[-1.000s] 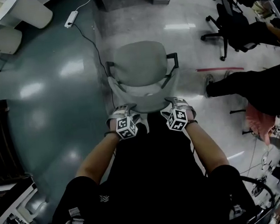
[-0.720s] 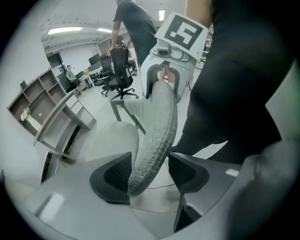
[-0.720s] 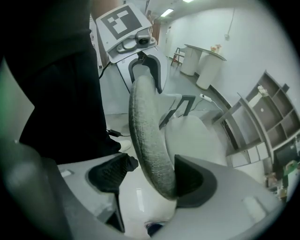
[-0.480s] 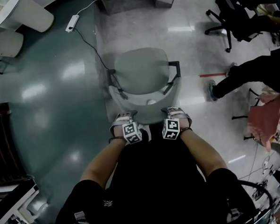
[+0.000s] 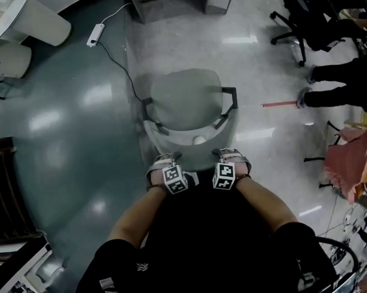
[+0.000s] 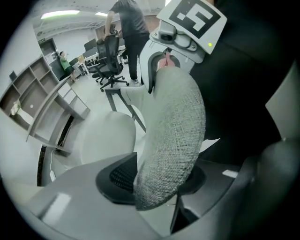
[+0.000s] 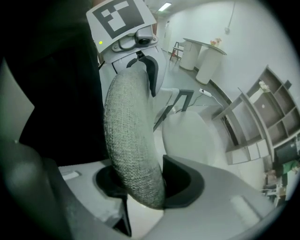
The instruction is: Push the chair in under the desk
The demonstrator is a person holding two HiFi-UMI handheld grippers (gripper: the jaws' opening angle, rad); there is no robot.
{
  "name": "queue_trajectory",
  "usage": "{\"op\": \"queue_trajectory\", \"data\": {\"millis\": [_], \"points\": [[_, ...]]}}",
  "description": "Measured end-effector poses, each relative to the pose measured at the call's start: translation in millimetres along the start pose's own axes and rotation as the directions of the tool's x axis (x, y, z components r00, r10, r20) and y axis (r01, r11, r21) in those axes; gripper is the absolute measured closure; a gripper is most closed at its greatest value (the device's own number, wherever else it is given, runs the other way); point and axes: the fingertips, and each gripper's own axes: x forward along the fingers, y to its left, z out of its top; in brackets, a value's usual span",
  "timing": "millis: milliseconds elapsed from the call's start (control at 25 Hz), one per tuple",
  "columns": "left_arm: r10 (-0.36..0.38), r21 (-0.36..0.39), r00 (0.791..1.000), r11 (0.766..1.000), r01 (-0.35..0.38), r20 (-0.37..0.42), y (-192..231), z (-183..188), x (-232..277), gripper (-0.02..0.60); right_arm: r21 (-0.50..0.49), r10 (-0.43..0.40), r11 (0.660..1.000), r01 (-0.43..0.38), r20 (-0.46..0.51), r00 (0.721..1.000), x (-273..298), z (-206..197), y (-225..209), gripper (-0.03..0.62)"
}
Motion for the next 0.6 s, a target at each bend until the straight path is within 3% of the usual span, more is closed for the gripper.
{"op": "queue_trajectory", "data": {"millis": [600], "points": [[0.002,-0.040,0.999,0.999,-0.004,-0.032,72,16,4,0.393,-0.002,-0.007,1.000,0.007,0.045,0.999,-2,0,-74,0.427]]}}
